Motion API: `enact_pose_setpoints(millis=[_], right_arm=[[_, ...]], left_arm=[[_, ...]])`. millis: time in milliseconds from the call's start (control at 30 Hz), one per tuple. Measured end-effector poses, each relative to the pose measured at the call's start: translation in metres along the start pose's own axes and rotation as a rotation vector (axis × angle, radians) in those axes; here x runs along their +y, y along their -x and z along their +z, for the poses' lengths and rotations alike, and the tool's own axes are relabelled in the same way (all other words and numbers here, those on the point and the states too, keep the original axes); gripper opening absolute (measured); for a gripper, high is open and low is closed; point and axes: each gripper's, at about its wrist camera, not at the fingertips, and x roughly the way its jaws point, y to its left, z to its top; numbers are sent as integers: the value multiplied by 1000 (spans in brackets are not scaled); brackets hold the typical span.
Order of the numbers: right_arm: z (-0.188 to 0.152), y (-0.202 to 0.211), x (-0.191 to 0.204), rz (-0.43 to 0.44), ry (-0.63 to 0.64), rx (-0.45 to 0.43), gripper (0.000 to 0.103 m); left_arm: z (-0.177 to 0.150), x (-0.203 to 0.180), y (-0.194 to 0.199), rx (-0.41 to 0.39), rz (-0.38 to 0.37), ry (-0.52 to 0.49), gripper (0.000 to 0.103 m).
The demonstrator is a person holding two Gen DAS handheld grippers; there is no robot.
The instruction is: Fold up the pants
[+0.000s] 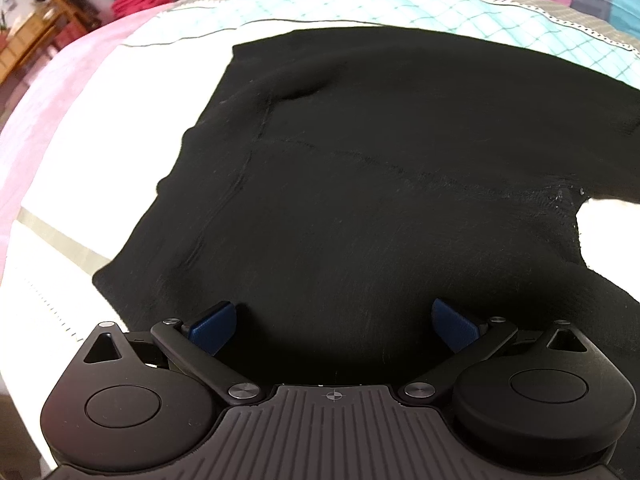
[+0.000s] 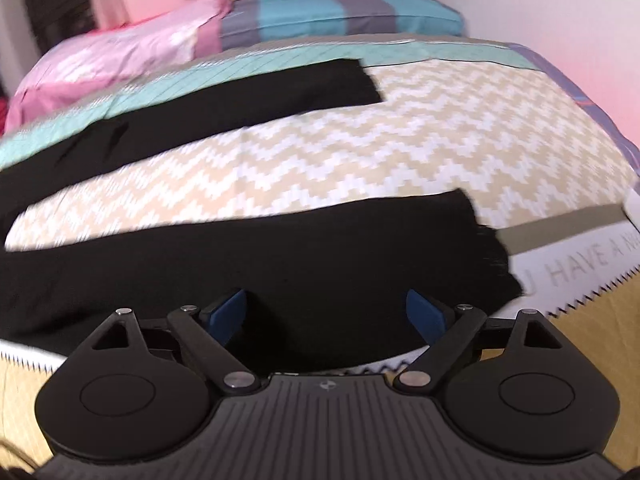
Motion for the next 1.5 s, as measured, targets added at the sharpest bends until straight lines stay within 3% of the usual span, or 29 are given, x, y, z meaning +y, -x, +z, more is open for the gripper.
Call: enact_pose_setpoints(millis=[167,267,333,533,833,1067,1167,1300,1500], right_arm=[[0,8,13,-15,19,-29,89],[-3,4,22,21,55,19,90],[-7,-1,19,-14,71,54,90],[0,13,3,-97,-52,14,90],[-2,14,43,-32,-3,-1,90],[-4,25,79,11,148,-48,93],[-9,24,88,20,193,-40,94],[-21,12,90,-1,203,68,94],[-22,16,87,-7,188,86,96]], left_arm=[[-5,1,10,-1,12,-7,103],[-8,2,13,-10,27,-26,103],[-9,5,15,-4,22,-15,103],[-14,24,26,-4,13,-5,103],[-27,62,29,44,17,79,103],[-33,84,30,70,8,149,103],[-35,82,32,70,32,137,103],[-28,62,36,35,77,75,103],[-15,47,38,-17,101,11,103]])
